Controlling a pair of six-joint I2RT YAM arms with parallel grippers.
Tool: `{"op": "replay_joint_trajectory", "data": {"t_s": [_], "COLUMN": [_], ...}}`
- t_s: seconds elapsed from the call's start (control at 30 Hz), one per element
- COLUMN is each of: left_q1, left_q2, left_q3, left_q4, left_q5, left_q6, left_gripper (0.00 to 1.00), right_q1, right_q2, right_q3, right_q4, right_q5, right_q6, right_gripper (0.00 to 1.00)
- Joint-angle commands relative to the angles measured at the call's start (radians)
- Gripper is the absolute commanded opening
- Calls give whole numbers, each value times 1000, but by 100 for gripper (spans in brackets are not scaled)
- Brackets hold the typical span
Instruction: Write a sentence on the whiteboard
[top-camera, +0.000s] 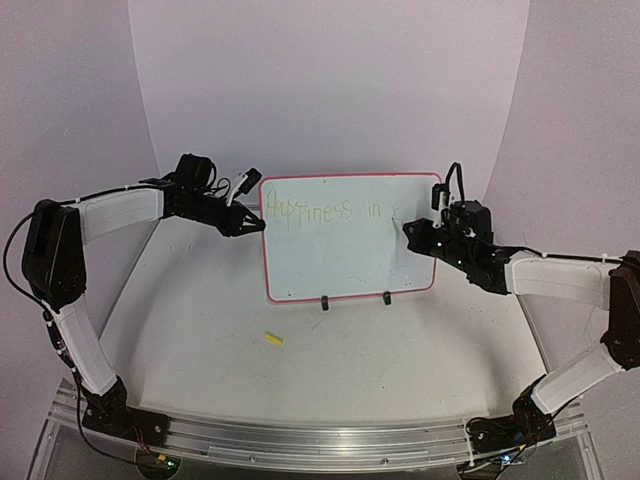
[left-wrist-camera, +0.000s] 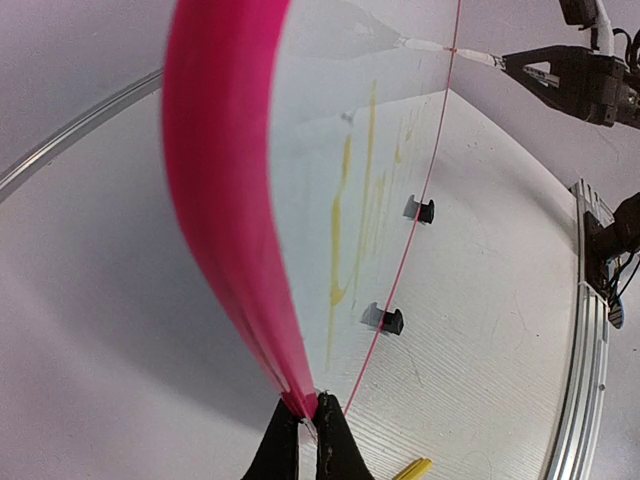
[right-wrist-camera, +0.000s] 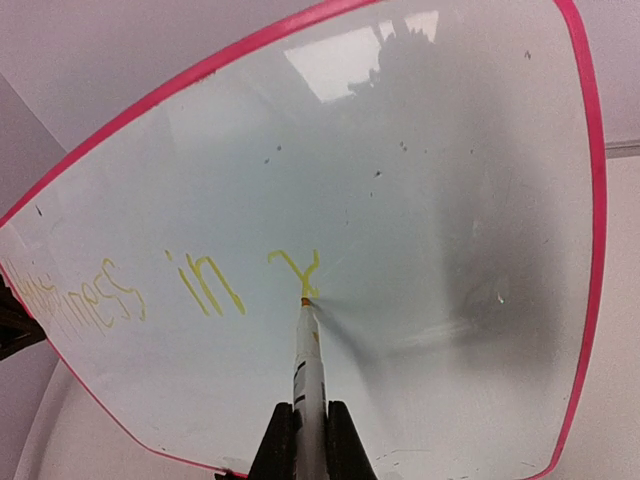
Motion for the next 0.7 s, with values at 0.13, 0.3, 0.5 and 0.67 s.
{"op": "replay_joint_trajectory", "data": {"t_s": [0.13,0.3,0.5,0.67], "left_q1": [-18,-18,-18,-18], "left_q2": [-32,-34,-35,-33], "left_q3": [12,12,12,11], "left_q4": [-12,-12,-12,-12], "left_q5": [-12,-12,-12,-13], "left_q6": [43,43,43,43], "left_gripper": [0,0,0,0], "right_q1": [-3,-4,-5,-8], "right_q2": [12,-63,-111,-85], "right_q3": [-30,-29,-5,23], "right_q4": [38,33,-26,-44], "right_q5": [-81,-56,56,86], "right_q6": [25,34,15,2], "right_gripper": [0,0,0,0]}}
